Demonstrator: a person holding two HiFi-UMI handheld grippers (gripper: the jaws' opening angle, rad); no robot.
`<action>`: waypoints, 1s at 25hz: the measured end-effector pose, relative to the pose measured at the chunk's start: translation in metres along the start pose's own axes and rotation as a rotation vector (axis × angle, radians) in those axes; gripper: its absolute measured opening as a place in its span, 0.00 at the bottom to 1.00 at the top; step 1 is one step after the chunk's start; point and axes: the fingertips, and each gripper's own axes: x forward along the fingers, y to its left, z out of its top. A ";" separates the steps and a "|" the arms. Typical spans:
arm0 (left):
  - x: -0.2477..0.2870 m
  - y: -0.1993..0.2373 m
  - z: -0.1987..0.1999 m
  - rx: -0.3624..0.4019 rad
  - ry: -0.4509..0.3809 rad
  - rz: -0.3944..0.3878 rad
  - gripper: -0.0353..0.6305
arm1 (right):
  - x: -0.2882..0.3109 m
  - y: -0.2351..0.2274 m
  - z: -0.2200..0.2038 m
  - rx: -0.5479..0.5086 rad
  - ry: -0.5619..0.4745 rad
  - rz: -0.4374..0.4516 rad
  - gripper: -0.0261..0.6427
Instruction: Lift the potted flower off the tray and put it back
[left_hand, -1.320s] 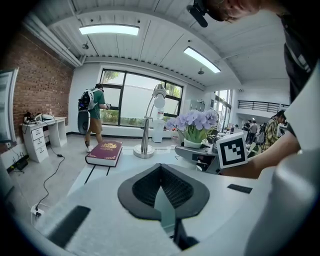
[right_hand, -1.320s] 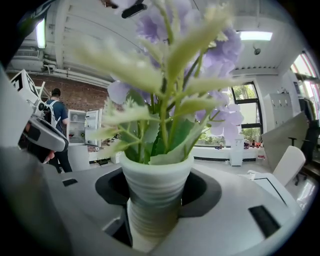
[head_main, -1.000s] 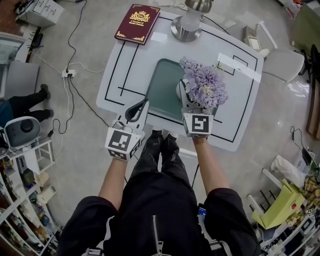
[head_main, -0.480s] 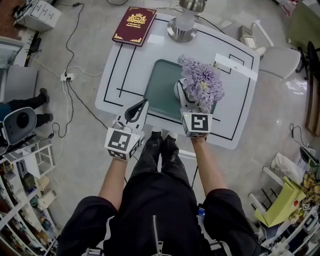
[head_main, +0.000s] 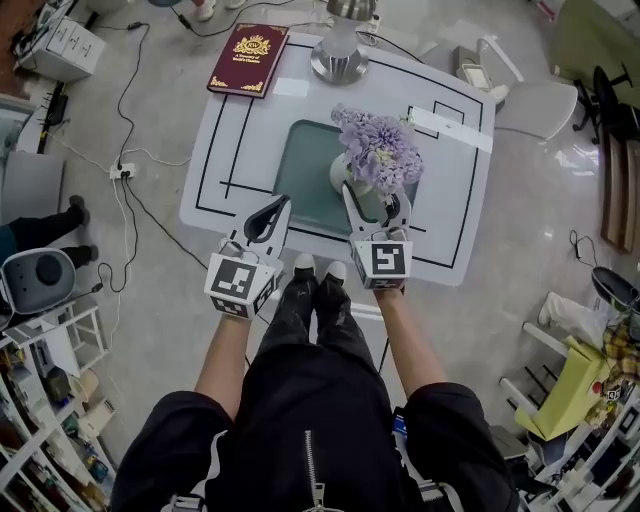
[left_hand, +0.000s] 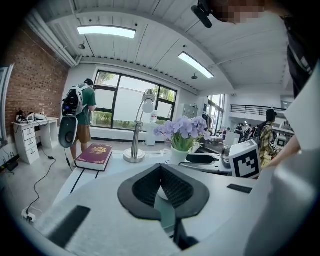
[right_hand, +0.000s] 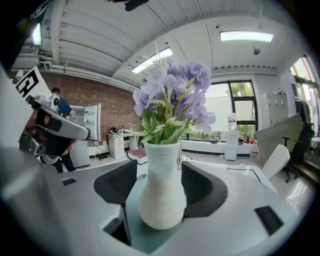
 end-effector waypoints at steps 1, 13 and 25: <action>0.000 -0.003 0.001 0.002 -0.004 -0.009 0.06 | -0.006 0.001 -0.002 -0.006 0.001 0.002 0.43; 0.008 -0.057 0.021 0.048 -0.047 -0.131 0.06 | -0.077 0.009 0.022 0.007 -0.063 0.008 0.43; 0.015 -0.119 0.041 0.095 -0.072 -0.275 0.06 | -0.153 -0.011 0.066 0.046 -0.081 -0.028 0.21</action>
